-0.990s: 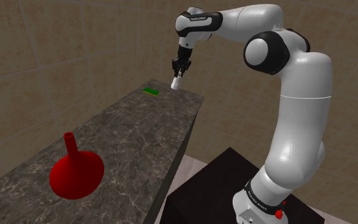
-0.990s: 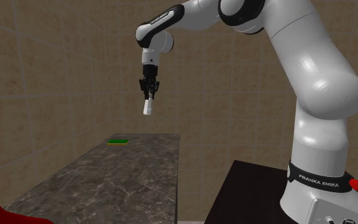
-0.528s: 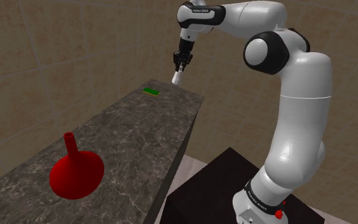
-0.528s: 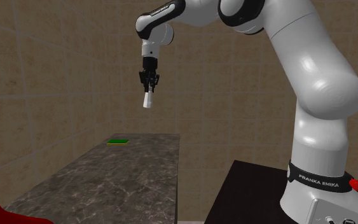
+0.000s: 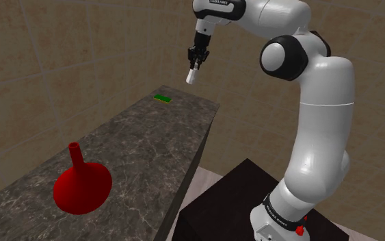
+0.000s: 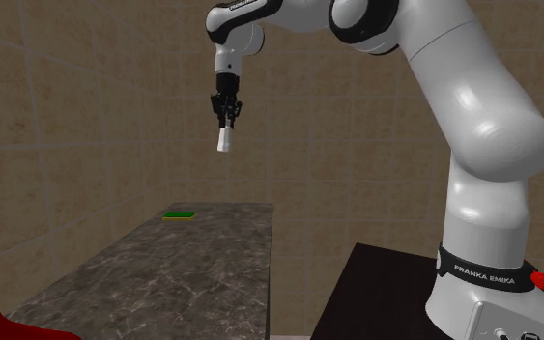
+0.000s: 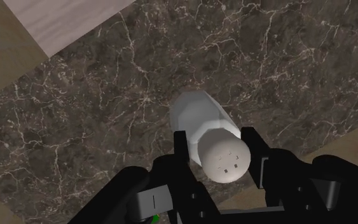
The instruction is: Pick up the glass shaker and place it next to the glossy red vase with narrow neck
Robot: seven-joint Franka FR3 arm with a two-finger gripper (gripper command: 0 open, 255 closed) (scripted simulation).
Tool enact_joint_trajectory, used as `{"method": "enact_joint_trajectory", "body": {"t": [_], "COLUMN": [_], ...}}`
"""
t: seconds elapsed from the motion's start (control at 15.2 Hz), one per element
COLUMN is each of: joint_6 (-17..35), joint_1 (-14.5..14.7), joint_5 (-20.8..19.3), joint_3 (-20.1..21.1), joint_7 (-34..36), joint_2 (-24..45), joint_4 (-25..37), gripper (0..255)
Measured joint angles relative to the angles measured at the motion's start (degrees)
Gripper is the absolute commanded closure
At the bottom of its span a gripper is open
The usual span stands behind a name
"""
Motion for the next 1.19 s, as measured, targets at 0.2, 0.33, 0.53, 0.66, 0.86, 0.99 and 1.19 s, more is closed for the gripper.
{"method": "enact_joint_trajectory", "body": {"t": [0.2,0.33,0.53,0.66,0.86,0.99,1.19], "joint_6": [-1.3,0.3,3.9,4.7,6.6,7.4,8.4], "joint_1": [0.4,1.8,4.7,6.4,8.5,10.0,12.1], "joint_5": [-0.1,-0.6,-1.6,-2.1,-2.8,-3.1,-3.5], "joint_3": [0.1,0.3,1.2,2.0,3.1,4.1,5.6], "joint_7": [0.6,1.8,5.0,7.3,10.2,12.7,16.2], "joint_2": [-0.4,-3.6,-9.7,-12.1,-16.4,-18.2,-21.3], "joint_4": [0.9,-3.8,-13.1,-16.1,-22.0,-24.4,-28.3], "gripper": [255,255,255,255,255,255,255]}}
